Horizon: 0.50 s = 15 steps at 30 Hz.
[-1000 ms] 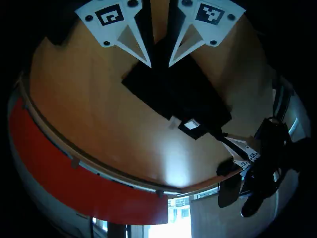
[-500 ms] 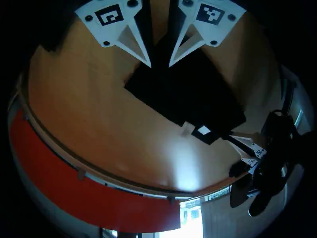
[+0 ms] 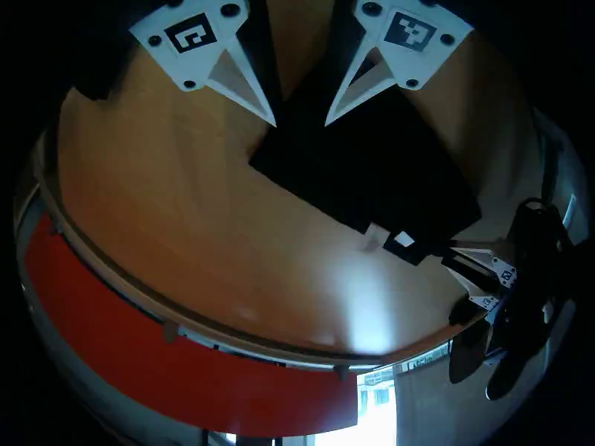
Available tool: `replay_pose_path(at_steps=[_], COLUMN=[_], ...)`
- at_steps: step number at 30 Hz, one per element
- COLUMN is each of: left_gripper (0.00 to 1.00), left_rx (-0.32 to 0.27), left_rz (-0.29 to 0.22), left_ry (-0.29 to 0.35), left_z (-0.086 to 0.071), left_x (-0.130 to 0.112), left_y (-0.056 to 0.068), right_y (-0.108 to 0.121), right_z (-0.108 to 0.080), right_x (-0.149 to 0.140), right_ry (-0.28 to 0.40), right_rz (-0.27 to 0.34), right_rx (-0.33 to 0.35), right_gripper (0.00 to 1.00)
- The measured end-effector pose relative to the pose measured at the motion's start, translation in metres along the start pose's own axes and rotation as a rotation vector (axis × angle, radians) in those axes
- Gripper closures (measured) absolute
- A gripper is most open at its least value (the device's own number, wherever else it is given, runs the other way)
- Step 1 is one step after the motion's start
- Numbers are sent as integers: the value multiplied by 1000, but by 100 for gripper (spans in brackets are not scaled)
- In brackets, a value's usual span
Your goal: Fold towel
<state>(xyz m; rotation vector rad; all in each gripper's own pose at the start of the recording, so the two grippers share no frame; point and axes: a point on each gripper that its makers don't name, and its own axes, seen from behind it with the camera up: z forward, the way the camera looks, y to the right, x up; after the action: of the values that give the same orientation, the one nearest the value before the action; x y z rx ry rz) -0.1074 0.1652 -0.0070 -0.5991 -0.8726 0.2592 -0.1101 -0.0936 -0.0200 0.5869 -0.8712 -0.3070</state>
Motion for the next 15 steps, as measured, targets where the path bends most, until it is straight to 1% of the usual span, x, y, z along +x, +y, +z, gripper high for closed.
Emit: replay_pose_path(at_steps=[1, 4, 7, 9, 10, 12, 15], left_gripper=[60, 60, 60, 55, 55, 55, 54], left_rx=[5, 20, 34, 43, 47, 57, 68], left_rz=[4, 14, 19, 21, 22, 23, 19], left_ry=[-2, -4, -4, -2, -1, 0, 2], left_z=[1, 3, 5, 6, 7, 7, 7], left_x=[0, 0, 1, 3, 4, 6, 9], left_y=[-1, -5, -10, -13, -15, -18, -23], right_y=[1, 4, 7, 9, 10, 13, 18], right_z=[1, 2, 3, 4, 4, 4, 5], right_x=[1, 3, 6, 8, 9, 10, 11], right_ry=[1, 5, 11, 14, 15, 14, 12], right_rz=[2, 9, 16, 20, 22, 25, 27], right_rx=[-4, -17, -30, -38, -42, -50, -65], right_gripper=[66, 62, 51, 43, 39, 33, 31])
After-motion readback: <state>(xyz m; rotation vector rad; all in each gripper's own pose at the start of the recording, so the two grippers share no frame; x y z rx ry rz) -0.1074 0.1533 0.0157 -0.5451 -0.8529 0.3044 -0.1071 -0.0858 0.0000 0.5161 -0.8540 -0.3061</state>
